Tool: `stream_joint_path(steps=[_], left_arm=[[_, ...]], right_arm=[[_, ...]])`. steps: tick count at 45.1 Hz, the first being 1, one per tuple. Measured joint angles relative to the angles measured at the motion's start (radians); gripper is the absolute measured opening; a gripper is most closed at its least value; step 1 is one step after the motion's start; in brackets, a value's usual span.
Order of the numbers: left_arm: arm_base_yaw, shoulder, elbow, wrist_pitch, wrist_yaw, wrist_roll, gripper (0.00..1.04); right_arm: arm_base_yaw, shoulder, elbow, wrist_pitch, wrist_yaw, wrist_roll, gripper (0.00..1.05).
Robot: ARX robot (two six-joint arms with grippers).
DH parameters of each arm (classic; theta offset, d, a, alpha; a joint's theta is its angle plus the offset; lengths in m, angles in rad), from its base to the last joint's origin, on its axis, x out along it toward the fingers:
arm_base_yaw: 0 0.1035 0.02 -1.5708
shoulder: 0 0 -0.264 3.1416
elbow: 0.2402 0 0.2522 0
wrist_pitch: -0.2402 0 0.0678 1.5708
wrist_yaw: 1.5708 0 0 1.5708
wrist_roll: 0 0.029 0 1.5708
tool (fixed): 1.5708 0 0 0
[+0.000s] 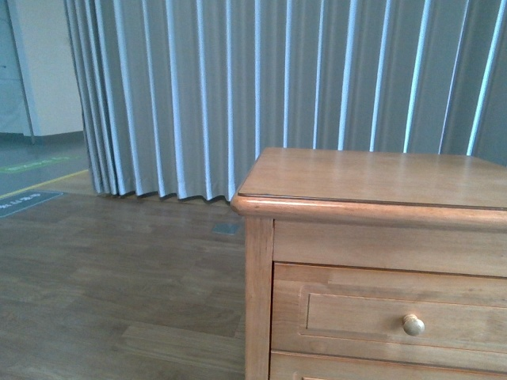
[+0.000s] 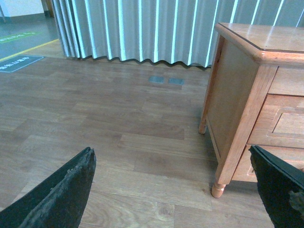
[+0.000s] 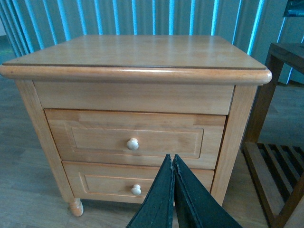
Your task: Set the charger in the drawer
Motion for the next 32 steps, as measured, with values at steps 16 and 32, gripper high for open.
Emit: stream_joint_path(steps=[16, 32], left_arm=[[0.000, 0.000, 0.000, 0.000, 0.000, 0.000, 0.99], [0.000, 0.000, 0.000, 0.000, 0.000, 0.000, 0.99]], right_arm=[[0.000, -0.107, -0.005, -0.102, 0.000, 0.000, 0.02], [0.000, -0.299, -0.004, -0.300, 0.000, 0.000, 0.02]])
